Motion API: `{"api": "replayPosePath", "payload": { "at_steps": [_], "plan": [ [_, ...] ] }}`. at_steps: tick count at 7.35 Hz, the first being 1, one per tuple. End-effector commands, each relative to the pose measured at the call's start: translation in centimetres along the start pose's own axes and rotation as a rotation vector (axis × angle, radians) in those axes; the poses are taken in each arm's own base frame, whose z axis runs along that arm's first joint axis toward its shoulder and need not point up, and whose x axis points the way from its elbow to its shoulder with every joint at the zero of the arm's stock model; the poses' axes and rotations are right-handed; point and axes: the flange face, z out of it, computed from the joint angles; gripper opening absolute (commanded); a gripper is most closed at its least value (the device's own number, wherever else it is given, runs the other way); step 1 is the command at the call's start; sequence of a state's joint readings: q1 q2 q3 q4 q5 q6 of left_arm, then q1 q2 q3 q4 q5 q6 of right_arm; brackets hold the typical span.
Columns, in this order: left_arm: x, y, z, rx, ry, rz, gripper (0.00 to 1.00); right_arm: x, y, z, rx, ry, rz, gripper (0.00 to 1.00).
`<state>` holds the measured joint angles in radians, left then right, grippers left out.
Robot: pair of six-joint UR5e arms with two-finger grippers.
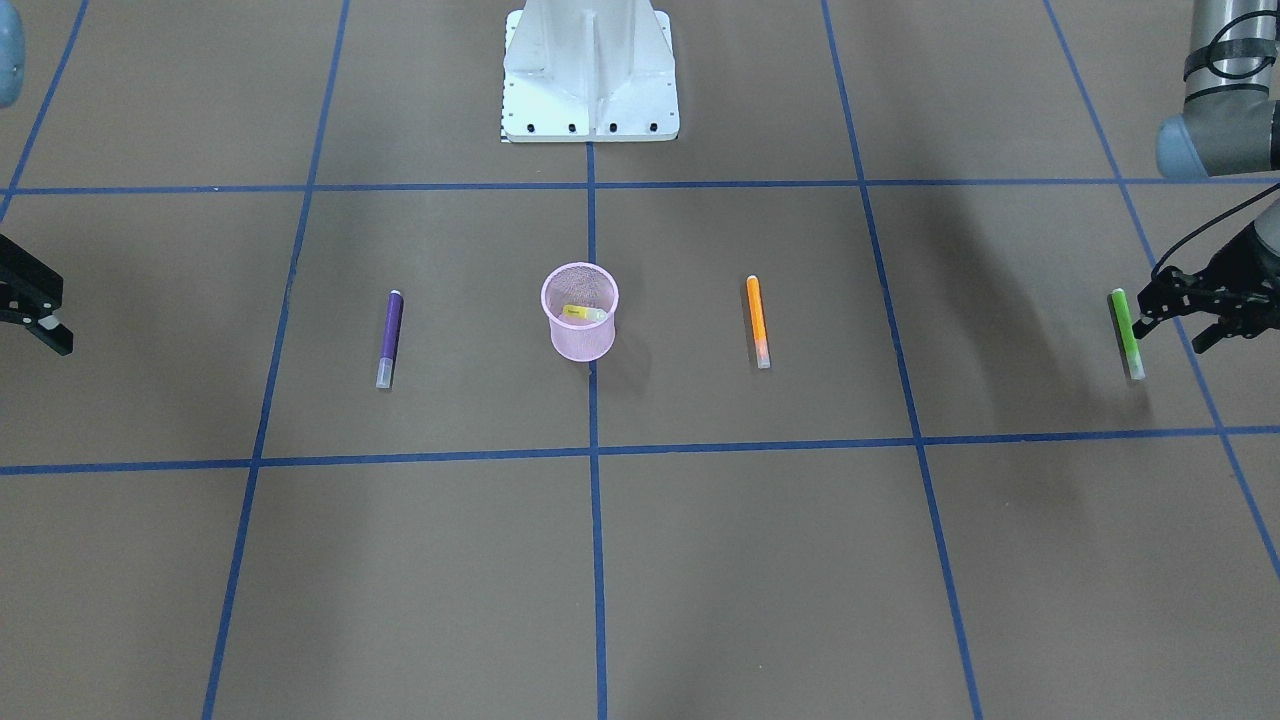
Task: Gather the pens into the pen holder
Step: 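Withdraw the right gripper away from the cup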
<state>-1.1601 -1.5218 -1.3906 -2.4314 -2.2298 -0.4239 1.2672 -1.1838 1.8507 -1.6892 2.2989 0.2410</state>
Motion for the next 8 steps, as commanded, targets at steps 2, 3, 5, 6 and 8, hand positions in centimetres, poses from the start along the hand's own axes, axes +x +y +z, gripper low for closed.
{"api": "replayPosePath", "payload": {
  "at_steps": [2,3,5,6,8],
  "plan": [
    [0.2,0.3,1.3,-0.015,-0.023,0.008,0.67,1.8,1.3,0.7,-0.019,0.006,-0.013,1.0],
    [0.4,0.3,1.5,-0.02,-0.021,0.012,0.64,1.9,1.3,0.6,-0.017,0.007,-0.011,1.0],
    [0.5,0.4,2.3,-0.033,-0.022,0.014,0.6,1.9,1.4,0.6,-0.018,0.007,-0.01,1.0],
    [0.7,0.7,3.1,-0.04,-0.037,0.022,0.59,1.9,1.4,0.6,-0.018,0.007,-0.01,1.0],
    [1.0,0.4,3.3,-0.039,-0.038,0.028,0.46,2.0,1.4,0.6,-0.019,0.009,-0.009,1.0]
  ]
}}
